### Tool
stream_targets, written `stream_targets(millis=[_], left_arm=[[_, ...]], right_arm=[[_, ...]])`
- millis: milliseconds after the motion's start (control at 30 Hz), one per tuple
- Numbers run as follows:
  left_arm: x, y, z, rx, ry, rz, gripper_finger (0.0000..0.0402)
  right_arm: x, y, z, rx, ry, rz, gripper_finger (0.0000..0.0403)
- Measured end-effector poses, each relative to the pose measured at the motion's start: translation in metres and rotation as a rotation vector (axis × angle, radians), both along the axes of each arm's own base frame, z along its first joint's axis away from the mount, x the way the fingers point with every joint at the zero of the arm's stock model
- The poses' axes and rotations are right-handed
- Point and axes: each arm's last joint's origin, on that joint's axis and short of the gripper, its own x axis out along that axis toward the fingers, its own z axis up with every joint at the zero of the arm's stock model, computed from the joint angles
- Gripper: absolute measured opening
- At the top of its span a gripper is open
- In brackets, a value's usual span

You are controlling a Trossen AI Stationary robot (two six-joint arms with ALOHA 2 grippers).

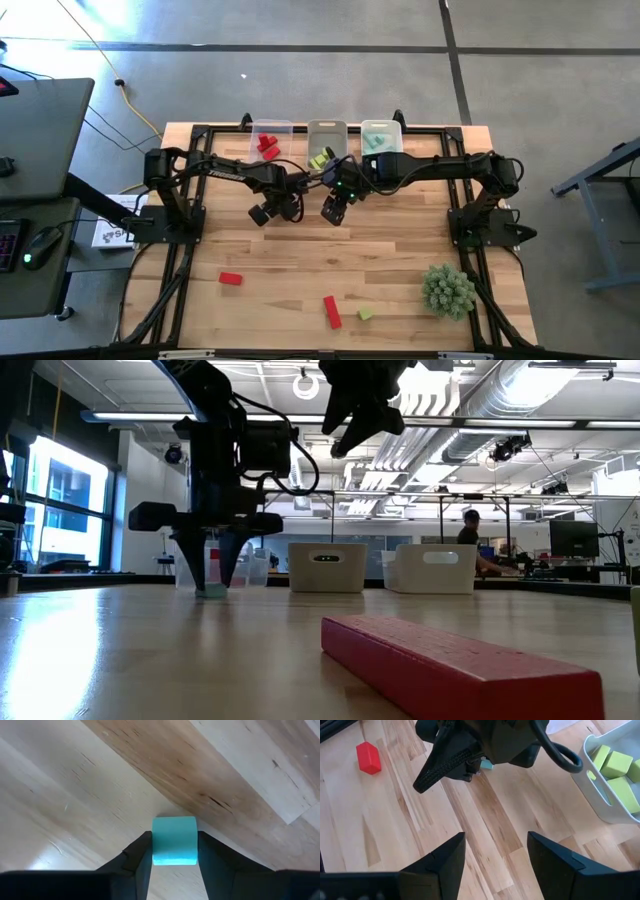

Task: Sort & place blocks by color
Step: Put the blue block into the white bin

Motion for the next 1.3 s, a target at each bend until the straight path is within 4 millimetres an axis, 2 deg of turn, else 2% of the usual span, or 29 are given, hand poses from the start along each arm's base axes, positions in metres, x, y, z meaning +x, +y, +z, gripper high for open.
stream_targets(millis=[267, 733, 1000, 1300], left_arm=[[0.000, 0.000, 0.001, -0.009, -0.005, 0.098, 0.0093], [0.000, 0.001, 0.003, -0.221, -0.056, 0.288, 0.0088], [-0.005, 0.016, 0.022, -0.353, -0.183, 0.375, 0.0088], [-0.012, 0.046, 0.051, -0.520, -0.433, 0.486, 0.0088]], right_arm=[[0.000, 0.000, 0.000, 0.010, -0.001, -0.015, 0.0200], [0.000, 0.000, 0.000, 0.009, -0.001, -0.014, 0.0200], [0.000, 0.000, 0.000, 0.006, -0.001, -0.010, 0.0200], [0.001, -0.004, 0.001, -0.046, -0.008, 0.053, 0.0200]])
